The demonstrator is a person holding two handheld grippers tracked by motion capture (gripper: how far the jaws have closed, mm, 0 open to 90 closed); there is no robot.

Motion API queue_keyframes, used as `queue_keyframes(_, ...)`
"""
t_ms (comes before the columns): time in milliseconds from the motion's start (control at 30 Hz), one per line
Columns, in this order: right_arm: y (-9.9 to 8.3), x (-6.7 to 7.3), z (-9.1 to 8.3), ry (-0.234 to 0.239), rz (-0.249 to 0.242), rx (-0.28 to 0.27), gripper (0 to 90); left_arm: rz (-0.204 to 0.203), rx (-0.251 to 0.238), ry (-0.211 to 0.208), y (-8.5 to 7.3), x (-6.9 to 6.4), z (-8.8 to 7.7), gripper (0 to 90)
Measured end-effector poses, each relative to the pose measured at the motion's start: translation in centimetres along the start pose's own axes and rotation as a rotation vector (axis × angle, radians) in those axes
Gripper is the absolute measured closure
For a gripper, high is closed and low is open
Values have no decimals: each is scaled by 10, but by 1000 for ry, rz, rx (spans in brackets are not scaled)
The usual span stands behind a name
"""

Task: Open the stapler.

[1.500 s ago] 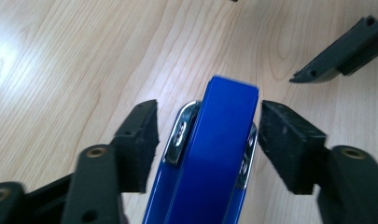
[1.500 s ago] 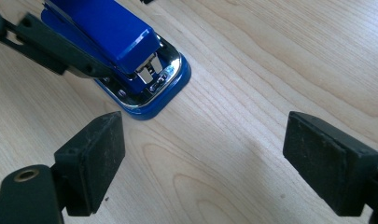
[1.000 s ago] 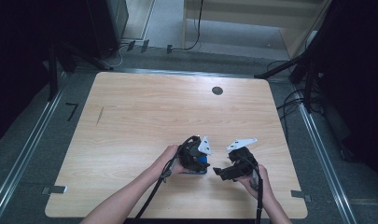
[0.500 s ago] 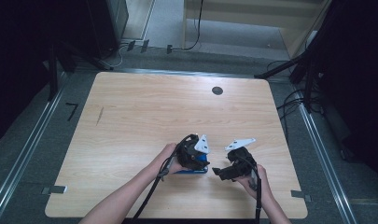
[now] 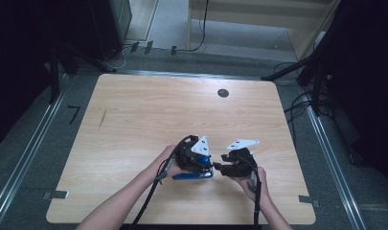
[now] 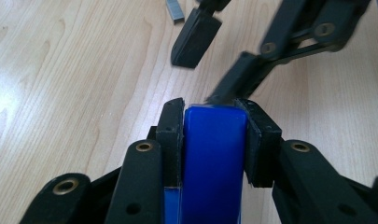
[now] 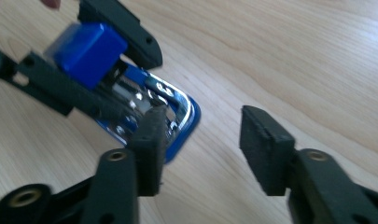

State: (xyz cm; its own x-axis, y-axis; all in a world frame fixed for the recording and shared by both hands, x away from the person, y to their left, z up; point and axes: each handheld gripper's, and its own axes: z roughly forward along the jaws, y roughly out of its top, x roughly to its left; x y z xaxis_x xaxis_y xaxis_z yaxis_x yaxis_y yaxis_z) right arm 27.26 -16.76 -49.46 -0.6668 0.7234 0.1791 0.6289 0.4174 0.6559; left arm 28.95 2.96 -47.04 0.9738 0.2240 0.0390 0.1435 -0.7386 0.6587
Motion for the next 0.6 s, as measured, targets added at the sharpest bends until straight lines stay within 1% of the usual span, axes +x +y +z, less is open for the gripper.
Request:
queue_keyframes(33, 1, 2, 1, 13, 7, -7, 579, 6, -2, 1, 0, 0, -1, 656)
queue_keyframes(133, 5, 7, 5, 11, -10, -14, 649, 8, -6, 1, -1, 0, -3, 659)
queue_keyframes(167, 5, 8, 6, 5, -17, -21, 656, 6, -9, 1, -1, 0, -4, 660)
queue_keyframes(200, 6, 9, 6, 12, -13, -21, 664, 7, -7, 1, -1, 0, -5, 661)
queue_keyframes(267, 7, 9, 8, 8, -19, -27, 670, 11, -10, 4, -1, 0, -6, 662)
queue_keyframes(300, 7, 9, 8, 14, -23, -24, 681, 12, -10, 5, -1, -1, -7, 662)
queue_keyframes(367, 7, 11, 9, 20, -13, -23, 691, 15, -9, 5, -1, -1, -8, 663)
queue_keyframes(400, 7, 11, 10, 16, -14, -21, 704, 14, -9, 6, -1, -1, -9, 663)
queue_keyframes(433, 7, 11, 11, 15, -26, -21, 709, 18, -11, 9, -1, -1, -9, 663)
queue_keyframes(567, 6, 13, 13, 18, -21, -14, 750, 24, -20, 14, -2, -2, -12, 665)
queue_keyframes(600, 6, 13, 13, 19, -31, -16, 760, 28, -17, 19, -2, -3, -13, 665)
